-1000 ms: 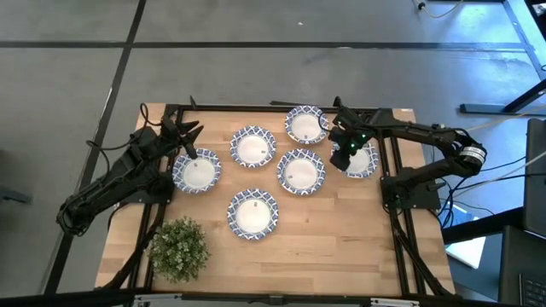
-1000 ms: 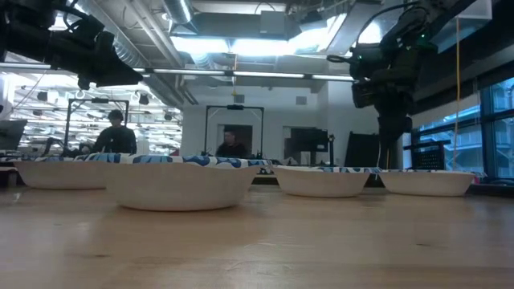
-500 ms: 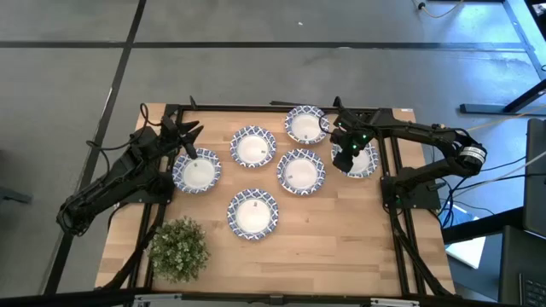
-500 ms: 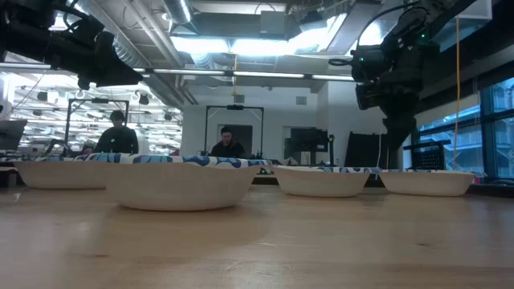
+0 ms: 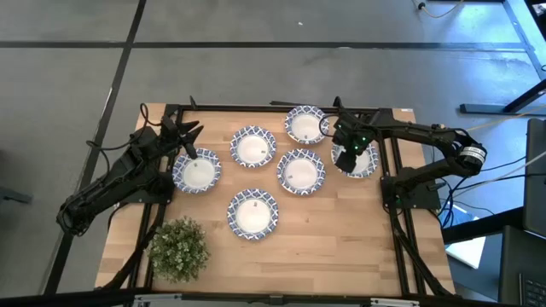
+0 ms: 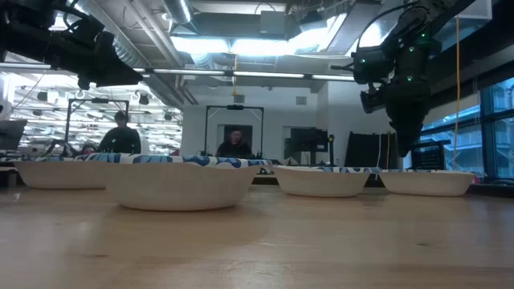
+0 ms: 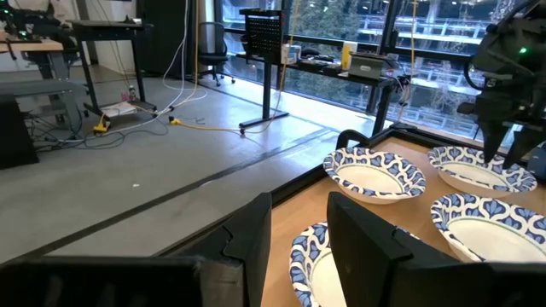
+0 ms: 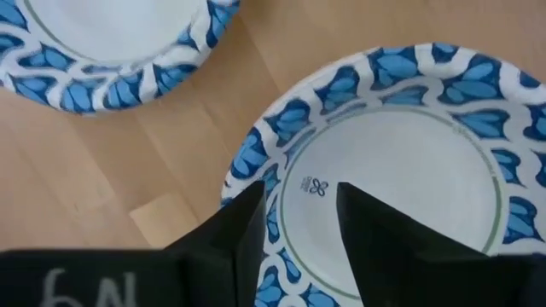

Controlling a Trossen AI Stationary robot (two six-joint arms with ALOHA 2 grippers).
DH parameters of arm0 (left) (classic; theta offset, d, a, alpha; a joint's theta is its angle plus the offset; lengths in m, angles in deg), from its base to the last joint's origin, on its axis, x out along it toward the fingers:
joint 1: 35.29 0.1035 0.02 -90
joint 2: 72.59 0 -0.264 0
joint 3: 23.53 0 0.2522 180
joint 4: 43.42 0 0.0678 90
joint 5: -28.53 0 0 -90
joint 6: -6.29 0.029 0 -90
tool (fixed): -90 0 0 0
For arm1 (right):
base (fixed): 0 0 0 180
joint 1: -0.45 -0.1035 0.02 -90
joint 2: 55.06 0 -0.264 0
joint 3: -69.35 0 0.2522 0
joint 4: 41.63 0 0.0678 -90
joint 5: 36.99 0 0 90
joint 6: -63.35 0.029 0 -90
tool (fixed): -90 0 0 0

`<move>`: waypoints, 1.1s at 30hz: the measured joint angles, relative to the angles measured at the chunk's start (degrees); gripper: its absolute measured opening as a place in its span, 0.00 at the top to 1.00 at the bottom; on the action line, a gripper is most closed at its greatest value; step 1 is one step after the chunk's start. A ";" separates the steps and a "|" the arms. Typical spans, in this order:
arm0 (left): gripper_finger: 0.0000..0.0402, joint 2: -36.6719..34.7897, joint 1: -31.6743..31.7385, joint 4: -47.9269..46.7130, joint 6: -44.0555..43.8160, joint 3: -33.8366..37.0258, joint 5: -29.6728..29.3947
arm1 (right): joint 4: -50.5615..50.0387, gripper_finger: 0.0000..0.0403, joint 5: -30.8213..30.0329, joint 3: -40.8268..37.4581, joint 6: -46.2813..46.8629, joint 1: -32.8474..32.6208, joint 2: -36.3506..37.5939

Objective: Nest bowls inside each other
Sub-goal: Stack the right bowl on the top bowl

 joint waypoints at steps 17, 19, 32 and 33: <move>0.72 0.00 0.00 0.00 0.00 0.01 0.00 | -0.87 0.36 0.32 0.00 -3.19 -0.09 -0.01; 0.72 0.02 0.00 0.00 0.00 0.00 -0.01 | -1.05 0.32 0.33 0.00 -2.94 -0.09 -0.02; 0.72 0.00 0.00 0.00 0.00 0.01 0.00 | -0.65 0.28 4.67 0.00 5.61 -1.98 -0.02; 0.72 0.02 -0.02 0.00 0.00 -0.01 0.00 | -0.65 0.28 4.54 0.00 5.61 -2.67 -0.02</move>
